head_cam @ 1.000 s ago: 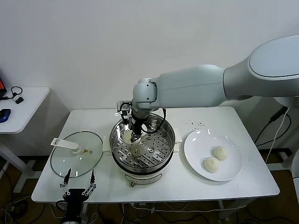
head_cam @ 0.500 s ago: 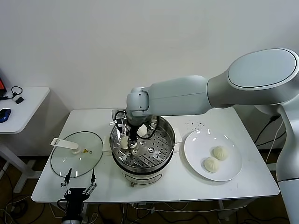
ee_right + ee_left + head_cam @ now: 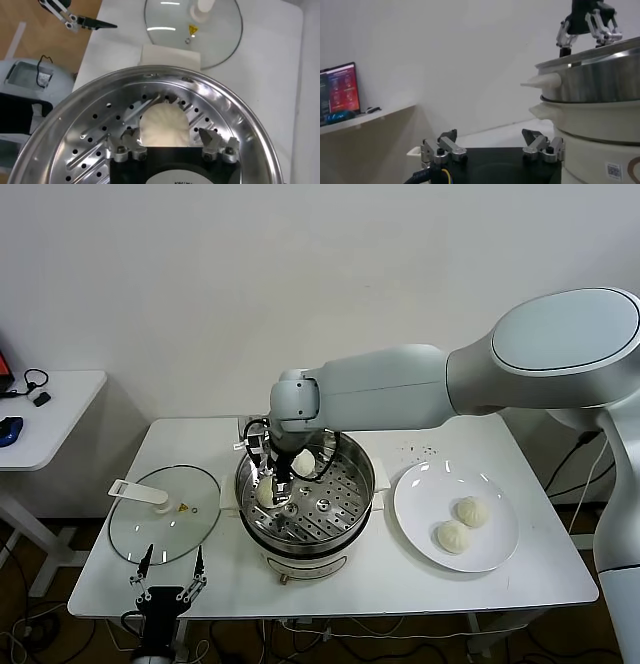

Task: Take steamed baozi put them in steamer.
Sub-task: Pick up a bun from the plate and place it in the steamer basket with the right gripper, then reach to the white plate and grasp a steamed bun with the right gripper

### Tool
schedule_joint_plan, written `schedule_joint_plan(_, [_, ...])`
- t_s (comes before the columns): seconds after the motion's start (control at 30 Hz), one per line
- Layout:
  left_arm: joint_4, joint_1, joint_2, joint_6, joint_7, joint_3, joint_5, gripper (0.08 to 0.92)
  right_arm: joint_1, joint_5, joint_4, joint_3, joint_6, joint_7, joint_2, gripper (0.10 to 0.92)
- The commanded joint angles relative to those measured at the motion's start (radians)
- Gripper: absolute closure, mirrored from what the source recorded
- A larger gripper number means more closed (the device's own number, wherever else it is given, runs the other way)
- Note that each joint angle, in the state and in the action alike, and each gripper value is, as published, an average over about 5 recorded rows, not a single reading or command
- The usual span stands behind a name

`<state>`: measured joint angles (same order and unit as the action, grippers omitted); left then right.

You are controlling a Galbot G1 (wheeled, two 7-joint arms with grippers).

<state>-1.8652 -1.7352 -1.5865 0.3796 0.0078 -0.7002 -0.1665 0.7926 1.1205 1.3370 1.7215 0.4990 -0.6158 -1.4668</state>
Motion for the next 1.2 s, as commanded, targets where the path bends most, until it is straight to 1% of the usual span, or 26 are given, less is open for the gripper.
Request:
schedule_joint_plan(0.03, [-0.007, -0.006, 0.001, 0.001, 0.0, 0.001, -0.005, 0.177, 0.046, 0.013, 0.046, -0.003, -0.004, -0.002, 0.061, 0.204])
schedule_joint_plan(0.2, [-0.016, -0.015, 0.001, 0.001, -0.002, 0.0, -0.014, 0.177, 0.119, 0.01, 0.108, 0.033, -0.019, -0.031, 0.16, 0.202])
schedule_joint_plan(0.37, [-0.016, -0.023, 0.001, 0.002, -0.005, -0.002, -0.021, 0.177, 0.215, -0.052, 0.166, 0.12, -0.071, -0.098, 0.294, 0.203])
schedule_joint_plan(0.53, [-0.006, -0.024, 0.0, 0.008, -0.007, 0.001, -0.028, 0.177, 0.275, -0.176, 0.191, 0.198, -0.18, -0.204, 0.434, 0.203])
schedule_joint_plan(0.67, [-0.001, -0.022, -0.001, 0.008, -0.007, 0.001, -0.032, 0.177, 0.294, -0.3, 0.191, 0.249, -0.264, -0.288, 0.513, 0.203])
schedule_joint_plan(0.77, [0.002, -0.023, -0.001, 0.007, -0.007, -0.001, -0.036, 0.177, 0.288, -0.36, 0.197, 0.276, -0.294, -0.322, 0.564, 0.203])
schedule_joint_plan(1.0, [0.005, -0.025, -0.009, 0.005, -0.008, -0.002, -0.046, 0.177, 0.215, -0.472, 0.222, 0.31, -0.292, -0.315, 0.671, 0.203])
schedule_joint_plan(1.2, [0.012, -0.024, -0.017, 0.006, -0.009, -0.002, -0.052, 0.177, 0.129, -0.523, 0.215, 0.297, -0.274, -0.288, 0.738, 0.203])
